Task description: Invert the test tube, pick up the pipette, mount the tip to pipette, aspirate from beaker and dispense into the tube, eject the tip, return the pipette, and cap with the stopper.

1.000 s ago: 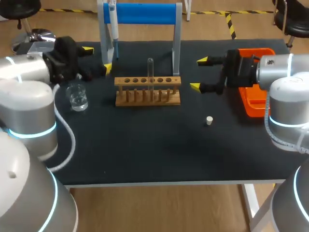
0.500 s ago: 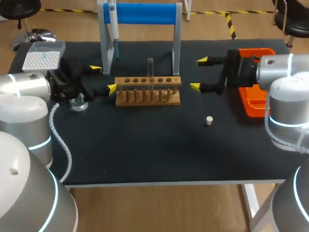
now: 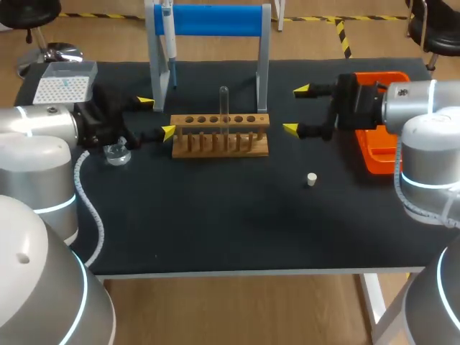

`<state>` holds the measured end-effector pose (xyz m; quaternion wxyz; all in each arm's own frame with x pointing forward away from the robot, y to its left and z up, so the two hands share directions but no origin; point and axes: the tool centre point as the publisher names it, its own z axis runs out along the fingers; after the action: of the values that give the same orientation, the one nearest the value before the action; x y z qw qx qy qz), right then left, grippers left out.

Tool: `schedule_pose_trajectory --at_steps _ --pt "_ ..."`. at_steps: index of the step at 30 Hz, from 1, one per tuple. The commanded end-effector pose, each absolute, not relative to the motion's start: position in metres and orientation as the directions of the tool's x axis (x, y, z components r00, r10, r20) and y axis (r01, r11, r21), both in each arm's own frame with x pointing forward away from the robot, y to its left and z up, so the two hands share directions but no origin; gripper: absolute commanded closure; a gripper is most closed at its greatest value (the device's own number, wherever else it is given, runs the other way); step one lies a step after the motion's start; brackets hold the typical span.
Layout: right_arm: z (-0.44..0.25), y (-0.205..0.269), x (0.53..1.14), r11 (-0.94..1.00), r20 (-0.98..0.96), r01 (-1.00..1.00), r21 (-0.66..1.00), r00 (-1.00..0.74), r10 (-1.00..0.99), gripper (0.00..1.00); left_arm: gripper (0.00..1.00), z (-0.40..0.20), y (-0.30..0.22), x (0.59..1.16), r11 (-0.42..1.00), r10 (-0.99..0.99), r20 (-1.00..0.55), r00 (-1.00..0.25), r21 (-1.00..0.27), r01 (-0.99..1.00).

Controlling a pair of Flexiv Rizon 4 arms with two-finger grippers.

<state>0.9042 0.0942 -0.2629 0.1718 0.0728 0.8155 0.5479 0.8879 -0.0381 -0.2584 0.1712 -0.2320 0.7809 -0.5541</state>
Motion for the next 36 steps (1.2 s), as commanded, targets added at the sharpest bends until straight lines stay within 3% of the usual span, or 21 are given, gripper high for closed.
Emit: schedule_pose_trajectory --at_steps 1,16,36 --pt "-0.263 0.094 0.903 0.389 -0.202 -0.070 0.918 -0.929 0.309 0.00 0.00 -0.259 -0.039 0.887 0.278 -0.555 -0.012 -0.832 -0.945 -0.171" --pt "-0.261 0.101 0.911 0.354 -0.189 -0.082 0.932 -0.941 0.280 0.00 0.00 -0.259 -0.039 0.887 0.278 -0.555 -0.012 -0.832 -0.945 -0.171" --pt "-0.249 0.174 0.925 0.135 -0.085 -0.077 0.988 -0.995 0.060 0.00 0.00 -0.259 -0.039 0.887 0.278 -0.555 -0.012 -0.832 -0.945 -0.171"
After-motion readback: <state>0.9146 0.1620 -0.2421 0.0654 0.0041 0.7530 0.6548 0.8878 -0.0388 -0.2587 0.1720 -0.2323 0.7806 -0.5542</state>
